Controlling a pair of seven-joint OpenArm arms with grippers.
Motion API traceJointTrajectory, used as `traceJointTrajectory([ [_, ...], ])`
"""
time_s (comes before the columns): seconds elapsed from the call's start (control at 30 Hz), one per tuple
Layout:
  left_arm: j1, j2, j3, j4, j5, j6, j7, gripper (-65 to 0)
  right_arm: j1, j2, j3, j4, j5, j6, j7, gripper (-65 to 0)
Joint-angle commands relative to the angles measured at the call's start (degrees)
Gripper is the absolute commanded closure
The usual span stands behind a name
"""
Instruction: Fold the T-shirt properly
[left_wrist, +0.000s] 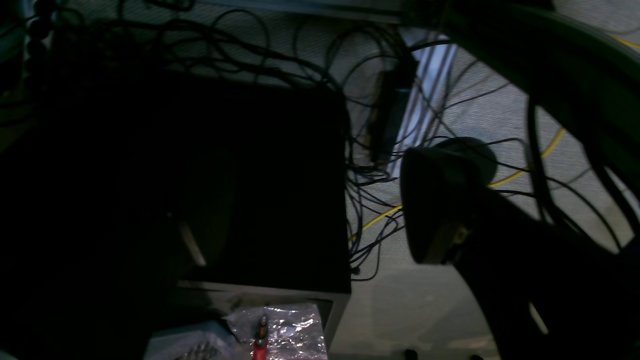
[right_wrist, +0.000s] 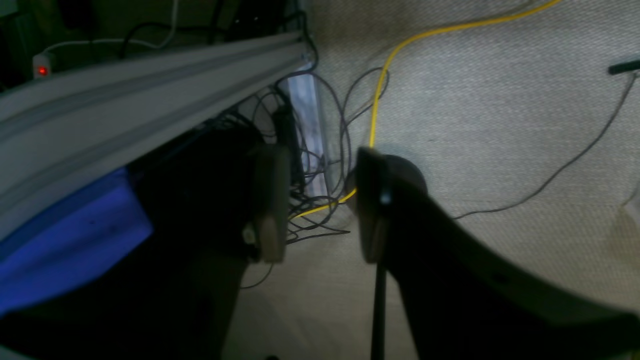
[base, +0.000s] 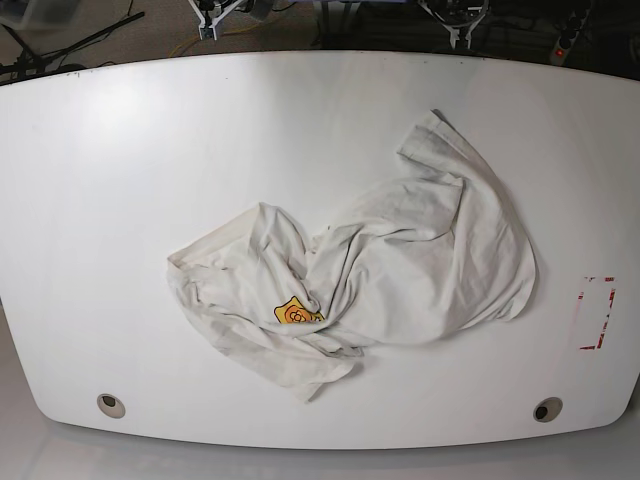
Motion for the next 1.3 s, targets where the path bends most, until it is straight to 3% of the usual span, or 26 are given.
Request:
traceJointTrajectory([
  [0.0,-0.01,-0.22,0.08,0.81,-0.13,-2.20,-0.65,-48.0,0.58,0.28,0.00,-0.66,-0.33,0.37,0.56,-21.3],
  [0.03,-0.18,0.10,0.01,-0.14,-0.10,0.09,-0.45,-47.4,0.51,-0.40,0.02,0.37,0.04,0.21,0.27,-20.8],
  [0.43,0.96,-0.07,0.09,0.47,0.08,0.00,-1.77,-47.5,0.43,-0.40,0.02,0.37,0.04,0.21,0.27,-20.3],
  [0.63,5.01,0.01,2.38,6.98,0.25,-0.09,-3.35,-47.1,-1.68,-0.40,0.10,2.39,0.12,0.21,0.36,-20.1],
  [1.1,22.76,0.19,2.91,35.28,0.08,0.00,-3.26,-47.1,-18.12,0.04,0.46,25.51,0.56,0.21,0.01,-20.1],
  [1.27,30.76,0.19,2.91,46.19,0.08,0.00,-3.26,-47.1,-24.54,0.04,7.58,33.95,0.21,0.56,-2.02,-20.1],
])
